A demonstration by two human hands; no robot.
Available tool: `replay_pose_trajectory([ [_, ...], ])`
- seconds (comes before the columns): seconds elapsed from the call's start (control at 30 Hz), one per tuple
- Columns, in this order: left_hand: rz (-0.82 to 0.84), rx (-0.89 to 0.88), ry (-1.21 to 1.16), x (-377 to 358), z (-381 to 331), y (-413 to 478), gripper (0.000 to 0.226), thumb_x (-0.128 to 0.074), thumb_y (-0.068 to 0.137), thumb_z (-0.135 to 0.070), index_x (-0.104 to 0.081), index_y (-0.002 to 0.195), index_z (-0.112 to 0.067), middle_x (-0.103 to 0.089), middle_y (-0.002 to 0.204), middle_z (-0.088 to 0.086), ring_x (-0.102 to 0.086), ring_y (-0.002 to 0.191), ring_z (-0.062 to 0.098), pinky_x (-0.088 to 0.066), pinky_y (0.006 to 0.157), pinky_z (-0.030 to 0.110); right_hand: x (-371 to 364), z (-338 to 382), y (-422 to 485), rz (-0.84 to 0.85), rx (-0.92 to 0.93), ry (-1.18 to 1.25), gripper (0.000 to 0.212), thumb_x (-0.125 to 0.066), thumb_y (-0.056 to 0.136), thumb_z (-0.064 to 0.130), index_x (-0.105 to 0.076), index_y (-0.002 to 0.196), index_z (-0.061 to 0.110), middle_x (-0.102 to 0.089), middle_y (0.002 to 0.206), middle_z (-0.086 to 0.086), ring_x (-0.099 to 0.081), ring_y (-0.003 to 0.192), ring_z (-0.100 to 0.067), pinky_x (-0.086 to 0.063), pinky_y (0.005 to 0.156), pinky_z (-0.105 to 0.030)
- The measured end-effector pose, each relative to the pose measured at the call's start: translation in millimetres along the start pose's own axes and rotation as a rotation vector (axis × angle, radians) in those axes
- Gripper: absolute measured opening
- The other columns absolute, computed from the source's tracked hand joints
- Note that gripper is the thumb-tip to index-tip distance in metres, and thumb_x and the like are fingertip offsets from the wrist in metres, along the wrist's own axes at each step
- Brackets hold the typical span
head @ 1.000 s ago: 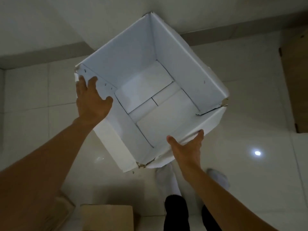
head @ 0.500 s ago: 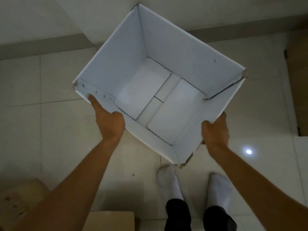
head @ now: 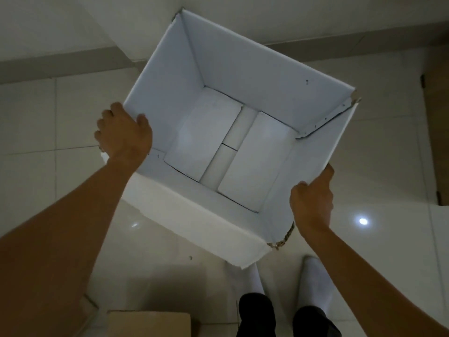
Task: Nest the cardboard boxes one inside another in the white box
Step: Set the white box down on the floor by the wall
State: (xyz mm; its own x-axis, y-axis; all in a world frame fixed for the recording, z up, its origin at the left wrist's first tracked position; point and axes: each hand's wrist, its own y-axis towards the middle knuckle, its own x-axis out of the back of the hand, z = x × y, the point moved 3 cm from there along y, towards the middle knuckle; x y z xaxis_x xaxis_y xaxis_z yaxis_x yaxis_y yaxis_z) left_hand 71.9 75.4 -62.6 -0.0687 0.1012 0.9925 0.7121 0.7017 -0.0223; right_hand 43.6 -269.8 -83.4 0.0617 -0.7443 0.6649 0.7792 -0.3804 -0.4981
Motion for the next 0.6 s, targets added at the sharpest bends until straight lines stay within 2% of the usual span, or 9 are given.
replay_pose_trajectory([
  [0.07,-0.027,-0.021,0.028,0.3,2.5,-4.2,0.039,-0.039,0.096,-0.029,-0.048,0.109,0.007,-0.058,0.106,0.032,-0.055,0.095,0.049,-0.042,0.077,0.050,3.7,3.6,11.9,-0.031,0.041,-0.034,0.055,-0.039,0.091,0.004,-0.022,0.143,0.015,-0.040,0.063,0.006,-0.044,0.054,-0.012,-0.040,0.057,-0.031],
  [0.17,-0.014,-0.083,0.092,-1.4,10.4,-18.6,0.039,-0.035,0.099,-0.028,-0.049,0.100,0.009,-0.059,0.092,0.036,-0.057,0.083,0.051,-0.034,0.061,0.043,17.8,14.5,35.8,-0.043,0.119,-0.100,0.053,-0.039,0.091,0.004,-0.025,0.141,0.012,-0.045,0.069,-0.001,-0.050,0.063,-0.025,-0.048,0.064,-0.037],
  [0.3,0.028,-0.100,0.068,-2.7,12.7,-35.9,0.041,-0.037,0.098,-0.028,-0.051,0.093,0.010,-0.059,0.086,0.038,-0.057,0.078,0.052,-0.035,0.061,0.042,36.1,37.7,76.5,-0.023,0.277,-0.188,0.049,-0.042,0.090,0.004,-0.031,0.138,0.006,-0.051,0.082,-0.009,-0.051,0.069,-0.025,-0.045,0.062,-0.034],
  [0.4,0.055,-0.003,0.009,-5.5,11.3,-48.2,0.043,-0.038,0.096,-0.030,-0.054,0.093,0.009,-0.060,0.089,0.036,-0.057,0.081,0.051,-0.041,0.067,0.045,45.5,51.4,98.0,0.050,0.338,-0.210,0.049,-0.049,0.091,0.011,-0.032,0.137,0.008,-0.057,0.097,-0.013,-0.054,0.077,-0.024,-0.047,0.067,-0.034],
  [0.47,0.076,0.067,-0.025,-7.3,12.6,-52.9,0.045,-0.038,0.095,-0.032,-0.056,0.093,0.009,-0.061,0.091,0.034,-0.058,0.082,0.049,-0.039,0.067,0.041,51.8,50.2,100.3,0.067,0.332,-0.204,0.054,-0.057,0.088,0.018,-0.033,0.135,0.011,-0.060,0.111,-0.018,-0.058,0.086,-0.027,-0.050,0.073,-0.036],
  [0.53,0.082,0.101,-0.055,-7.6,13.1,-55.6,0.046,-0.038,0.095,-0.033,-0.056,0.092,0.009,-0.061,0.090,0.033,-0.058,0.082,0.048,-0.038,0.066,0.039,56.8,41.9,93.6,0.039,0.332,-0.250,0.053,-0.057,0.088,0.022,-0.033,0.135,0.012,-0.061,0.112,-0.022,-0.061,0.090,-0.034,-0.051,0.075,-0.039],
  [0.6,0.073,0.096,-0.071,-6.8,11.8,-58.8,0.046,-0.039,0.096,-0.032,-0.056,0.093,0.010,-0.061,0.090,0.034,-0.058,0.081,0.049,-0.037,0.065,0.040,56.5,32.8,83.6,0.027,0.347,-0.323,0.046,-0.049,0.092,0.019,-0.033,0.134,0.010,-0.062,0.103,-0.024,-0.060,0.081,-0.035,-0.048,0.071,-0.038],
])
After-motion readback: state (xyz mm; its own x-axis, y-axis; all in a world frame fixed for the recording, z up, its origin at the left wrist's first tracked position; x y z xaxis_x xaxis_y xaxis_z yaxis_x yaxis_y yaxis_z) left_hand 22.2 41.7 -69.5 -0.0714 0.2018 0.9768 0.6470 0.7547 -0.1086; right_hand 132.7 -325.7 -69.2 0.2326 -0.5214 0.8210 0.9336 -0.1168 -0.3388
